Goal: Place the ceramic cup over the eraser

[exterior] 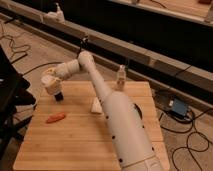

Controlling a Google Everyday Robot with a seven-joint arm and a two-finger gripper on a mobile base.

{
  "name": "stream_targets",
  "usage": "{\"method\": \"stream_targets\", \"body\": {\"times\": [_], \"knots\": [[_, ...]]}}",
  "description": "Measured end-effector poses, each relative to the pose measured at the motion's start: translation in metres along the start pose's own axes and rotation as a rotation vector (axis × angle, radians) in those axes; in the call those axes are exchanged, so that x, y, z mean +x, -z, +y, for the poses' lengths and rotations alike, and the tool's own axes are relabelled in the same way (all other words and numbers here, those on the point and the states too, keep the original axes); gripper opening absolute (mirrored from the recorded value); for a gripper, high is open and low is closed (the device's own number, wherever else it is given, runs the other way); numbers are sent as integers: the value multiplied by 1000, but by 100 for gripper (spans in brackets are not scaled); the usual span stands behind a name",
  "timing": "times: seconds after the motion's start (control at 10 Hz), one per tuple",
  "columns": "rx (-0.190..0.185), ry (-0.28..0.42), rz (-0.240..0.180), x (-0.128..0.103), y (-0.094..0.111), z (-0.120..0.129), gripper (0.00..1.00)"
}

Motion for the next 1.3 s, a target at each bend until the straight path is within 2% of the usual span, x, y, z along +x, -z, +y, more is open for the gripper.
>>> {"method": "stream_targets", "body": {"times": [0.2, 0.3, 1.3], "knots": [[0, -18, 10, 7, 2, 1, 39], [0, -17, 10, 6, 2, 1, 43], [-1, -18, 10, 7, 2, 1, 44]]}}
